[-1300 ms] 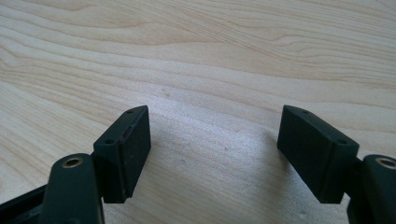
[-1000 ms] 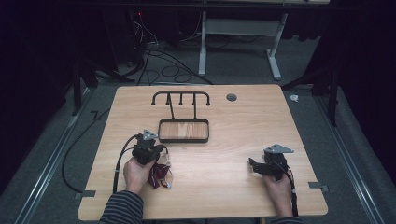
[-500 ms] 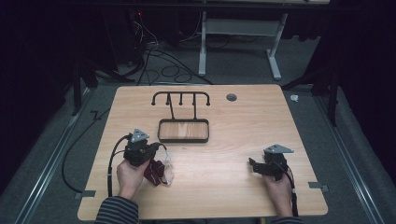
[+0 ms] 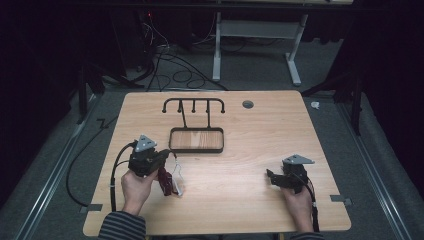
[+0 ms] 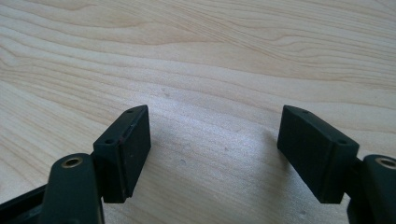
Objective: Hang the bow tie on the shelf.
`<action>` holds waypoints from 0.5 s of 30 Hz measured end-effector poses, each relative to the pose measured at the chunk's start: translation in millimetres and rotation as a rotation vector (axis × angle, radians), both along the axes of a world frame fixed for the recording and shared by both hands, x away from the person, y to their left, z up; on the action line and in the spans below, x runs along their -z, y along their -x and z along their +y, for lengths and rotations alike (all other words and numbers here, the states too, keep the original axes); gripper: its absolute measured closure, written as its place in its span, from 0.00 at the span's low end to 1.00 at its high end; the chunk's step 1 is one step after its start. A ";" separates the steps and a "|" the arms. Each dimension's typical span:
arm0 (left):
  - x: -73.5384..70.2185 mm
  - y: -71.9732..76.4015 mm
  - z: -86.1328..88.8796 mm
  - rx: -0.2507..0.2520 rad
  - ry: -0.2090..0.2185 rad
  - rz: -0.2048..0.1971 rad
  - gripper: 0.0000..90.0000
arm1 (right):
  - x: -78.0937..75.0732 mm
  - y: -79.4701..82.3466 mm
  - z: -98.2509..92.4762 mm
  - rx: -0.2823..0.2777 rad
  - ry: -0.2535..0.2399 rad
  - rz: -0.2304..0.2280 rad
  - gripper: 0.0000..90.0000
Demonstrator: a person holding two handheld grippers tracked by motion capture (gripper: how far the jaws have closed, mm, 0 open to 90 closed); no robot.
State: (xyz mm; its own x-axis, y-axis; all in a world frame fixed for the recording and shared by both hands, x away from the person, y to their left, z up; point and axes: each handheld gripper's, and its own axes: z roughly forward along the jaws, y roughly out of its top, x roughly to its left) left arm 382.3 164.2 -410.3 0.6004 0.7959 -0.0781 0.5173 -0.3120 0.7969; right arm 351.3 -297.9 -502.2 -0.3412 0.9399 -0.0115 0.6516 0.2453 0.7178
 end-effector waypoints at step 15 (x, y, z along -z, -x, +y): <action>-21.4 4.1 -7.2 0.034 0.022 -0.038 0.99 | 0.0 0.0 -0.1 0.000 -0.002 0.000 0.30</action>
